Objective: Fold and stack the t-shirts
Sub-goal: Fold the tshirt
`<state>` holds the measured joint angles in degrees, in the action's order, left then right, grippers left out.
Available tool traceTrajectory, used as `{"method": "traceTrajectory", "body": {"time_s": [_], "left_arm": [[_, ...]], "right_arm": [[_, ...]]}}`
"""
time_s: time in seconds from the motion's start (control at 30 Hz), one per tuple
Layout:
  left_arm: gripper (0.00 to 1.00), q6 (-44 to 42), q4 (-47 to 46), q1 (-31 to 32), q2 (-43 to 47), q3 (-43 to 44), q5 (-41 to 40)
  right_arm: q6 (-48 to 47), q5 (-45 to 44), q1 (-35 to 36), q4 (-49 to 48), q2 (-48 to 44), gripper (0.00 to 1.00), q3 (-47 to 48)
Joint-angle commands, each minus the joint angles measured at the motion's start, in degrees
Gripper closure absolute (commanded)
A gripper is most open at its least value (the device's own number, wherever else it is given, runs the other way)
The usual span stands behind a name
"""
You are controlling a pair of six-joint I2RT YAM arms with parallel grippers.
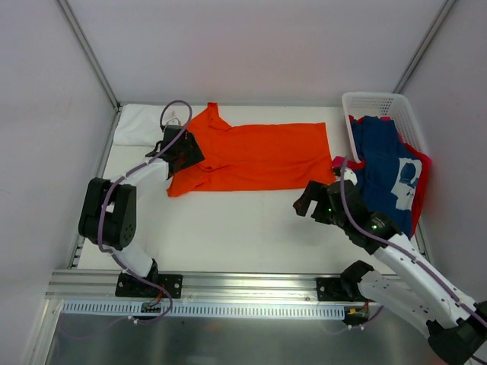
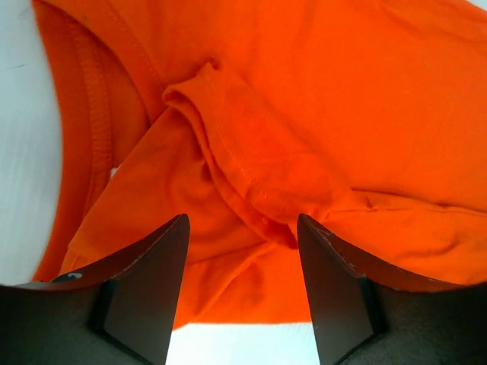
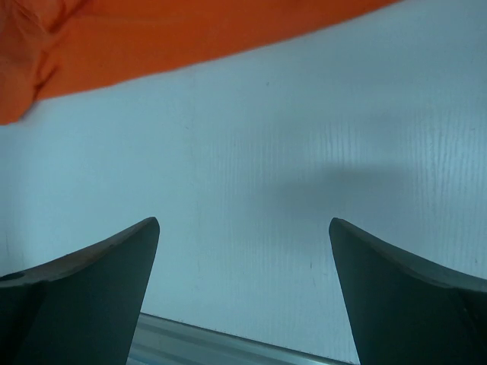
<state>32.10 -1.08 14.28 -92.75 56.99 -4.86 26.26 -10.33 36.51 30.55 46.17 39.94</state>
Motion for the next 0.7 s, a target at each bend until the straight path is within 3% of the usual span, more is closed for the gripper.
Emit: {"method": "traceTrajectory", "body": {"time_s": [0.0,0.4,0.53,0.67], "left_arm": [[0.41,3.1,-2.8,-0.3,-3.4,5.1,3.2],[0.47,1.2,-2.7,-0.2,-12.6,12.1,1.5],[0.47,0.0,-2.3,-0.3,-9.6,10.3,0.7],[0.46,-0.8,-0.4,-0.2,-3.2,7.4,-5.8]], "right_arm": [[-1.6,-5.1,0.0,4.8,-5.2,0.01,2.6],[-6.4,-5.0,0.0,5.8,4.6,0.01,10.1],[-6.4,-4.4,0.0,4.2,6.9,0.01,9.1],[-5.7,-3.2,0.0,2.0,8.3,0.01,7.3]]}}
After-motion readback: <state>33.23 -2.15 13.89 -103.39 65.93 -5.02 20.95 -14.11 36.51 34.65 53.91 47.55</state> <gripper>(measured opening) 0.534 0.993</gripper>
